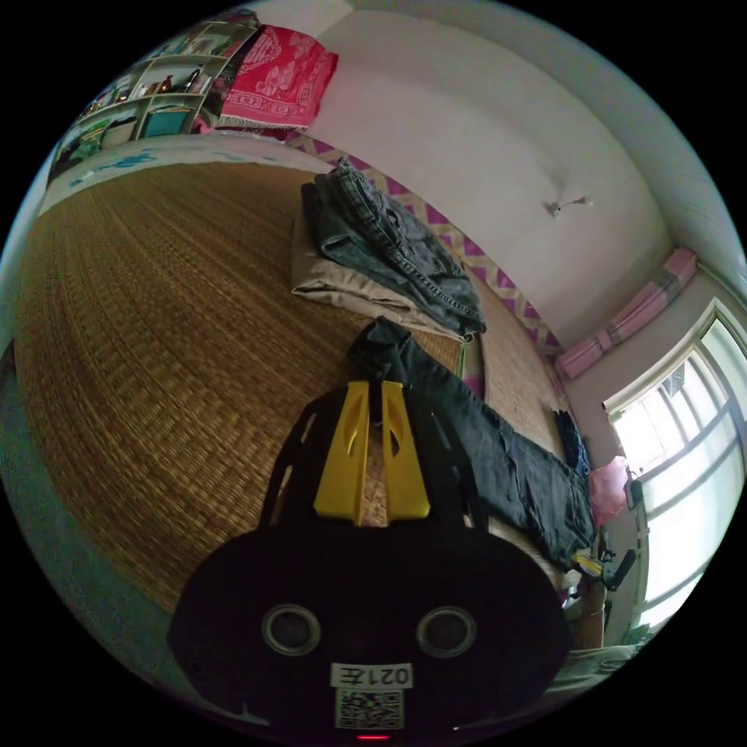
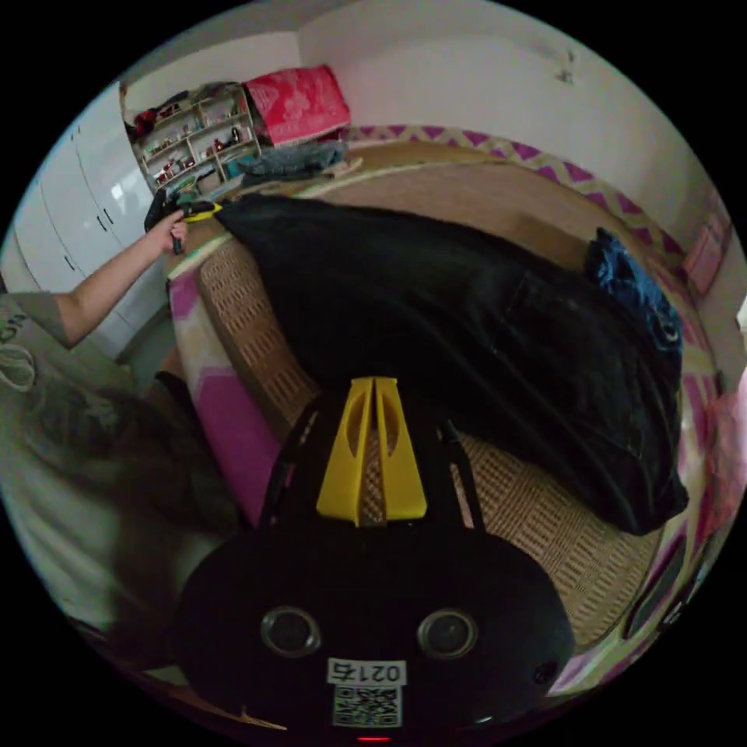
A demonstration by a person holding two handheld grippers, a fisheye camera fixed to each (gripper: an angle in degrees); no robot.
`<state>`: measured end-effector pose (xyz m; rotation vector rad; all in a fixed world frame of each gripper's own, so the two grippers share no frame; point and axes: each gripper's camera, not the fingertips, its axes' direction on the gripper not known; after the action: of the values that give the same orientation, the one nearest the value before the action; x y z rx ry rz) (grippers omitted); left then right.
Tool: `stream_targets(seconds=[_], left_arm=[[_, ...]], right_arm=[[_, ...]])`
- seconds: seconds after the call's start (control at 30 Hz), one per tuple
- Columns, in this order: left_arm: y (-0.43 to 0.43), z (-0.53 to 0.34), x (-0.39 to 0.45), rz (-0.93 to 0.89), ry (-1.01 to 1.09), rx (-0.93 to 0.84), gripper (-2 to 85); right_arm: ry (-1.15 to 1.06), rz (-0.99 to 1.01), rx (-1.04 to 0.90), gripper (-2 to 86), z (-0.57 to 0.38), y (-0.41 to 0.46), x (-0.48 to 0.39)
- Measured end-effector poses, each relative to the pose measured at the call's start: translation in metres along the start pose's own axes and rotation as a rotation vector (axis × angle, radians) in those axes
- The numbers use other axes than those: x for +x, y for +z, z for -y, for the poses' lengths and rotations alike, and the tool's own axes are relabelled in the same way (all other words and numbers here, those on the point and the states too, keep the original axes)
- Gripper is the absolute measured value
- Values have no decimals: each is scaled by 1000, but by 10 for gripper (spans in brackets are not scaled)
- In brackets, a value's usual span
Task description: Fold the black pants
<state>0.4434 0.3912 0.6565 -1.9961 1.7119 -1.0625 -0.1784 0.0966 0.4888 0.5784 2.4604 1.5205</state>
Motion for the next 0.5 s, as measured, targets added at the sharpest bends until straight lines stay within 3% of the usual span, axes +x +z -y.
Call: stream_targets(seconds=[0.23, 0.4, 0.5], left_arm=[[-31, 13, 8, -38, 55, 83, -3], [-82, 9, 21, 35, 15, 357, -7], [-85, 19, 31, 4, 81, 308, -8]], right_arm=[[-20, -188, -73, -6, 27, 8, -52], [41, -199, -122, -8, 38, 5, -74], [-6, -217, -157, -8, 49, -4, -78]])
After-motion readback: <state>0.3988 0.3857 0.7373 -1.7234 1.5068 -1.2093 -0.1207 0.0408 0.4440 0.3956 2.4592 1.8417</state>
